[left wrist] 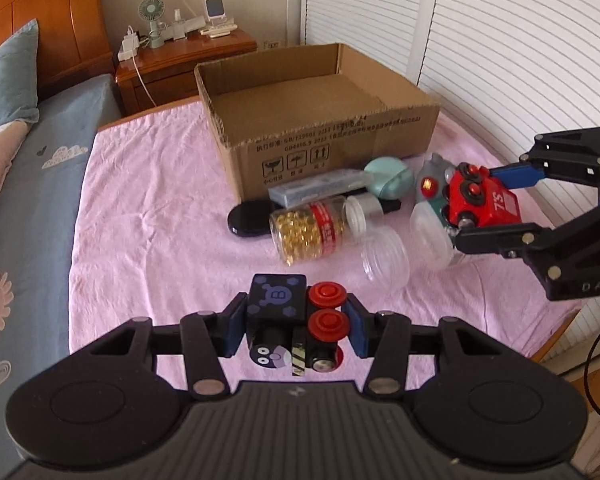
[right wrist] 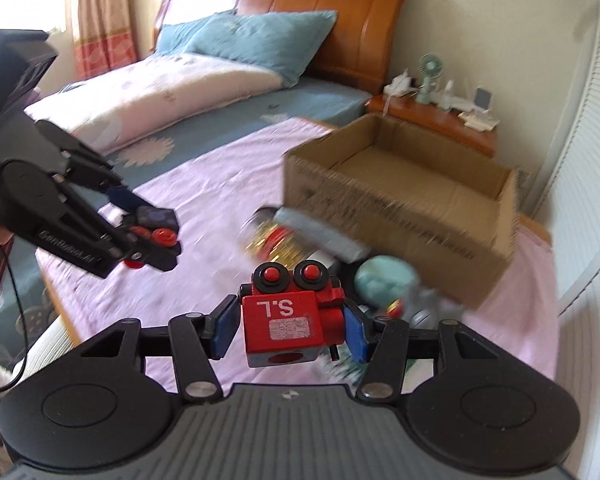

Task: Organize rigid objects
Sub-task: 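Carry both toys into the cardboard box and open both grippers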

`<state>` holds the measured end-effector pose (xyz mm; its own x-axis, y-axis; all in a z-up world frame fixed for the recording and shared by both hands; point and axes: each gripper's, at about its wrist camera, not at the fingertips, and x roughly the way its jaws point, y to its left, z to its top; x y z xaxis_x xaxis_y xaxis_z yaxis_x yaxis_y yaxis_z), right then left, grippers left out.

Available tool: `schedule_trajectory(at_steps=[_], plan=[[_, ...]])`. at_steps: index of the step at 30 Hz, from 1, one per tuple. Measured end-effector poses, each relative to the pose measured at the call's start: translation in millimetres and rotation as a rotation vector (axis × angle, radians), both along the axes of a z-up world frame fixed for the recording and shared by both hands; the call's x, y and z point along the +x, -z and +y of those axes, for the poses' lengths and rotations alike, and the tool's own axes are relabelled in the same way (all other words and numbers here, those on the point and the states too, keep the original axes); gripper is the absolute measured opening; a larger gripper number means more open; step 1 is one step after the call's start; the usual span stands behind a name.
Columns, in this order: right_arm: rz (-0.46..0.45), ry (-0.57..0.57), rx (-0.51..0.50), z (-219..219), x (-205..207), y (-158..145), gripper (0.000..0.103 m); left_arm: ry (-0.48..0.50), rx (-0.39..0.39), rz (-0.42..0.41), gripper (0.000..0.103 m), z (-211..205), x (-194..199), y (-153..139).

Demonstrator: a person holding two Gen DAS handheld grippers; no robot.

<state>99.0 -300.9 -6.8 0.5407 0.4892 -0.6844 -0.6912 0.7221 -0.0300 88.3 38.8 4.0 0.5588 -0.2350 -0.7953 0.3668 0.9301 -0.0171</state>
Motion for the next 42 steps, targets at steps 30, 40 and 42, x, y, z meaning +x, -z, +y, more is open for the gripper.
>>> schedule_trajectory(at_steps=[30,40,42], plan=[[-0.02,0.231,0.038,-26,145,-24,0.059,-0.005,0.022,-0.15,0.097,-50,213,-23],[0.008,0.263,0.028,-16,160,-31,0.059,-0.023,-0.011,-0.162,0.102,-29,139,-40],[0.017,0.275,0.026,-13,168,-33,0.059,-0.038,-0.034,-0.163,0.102,-24,125,-41]])
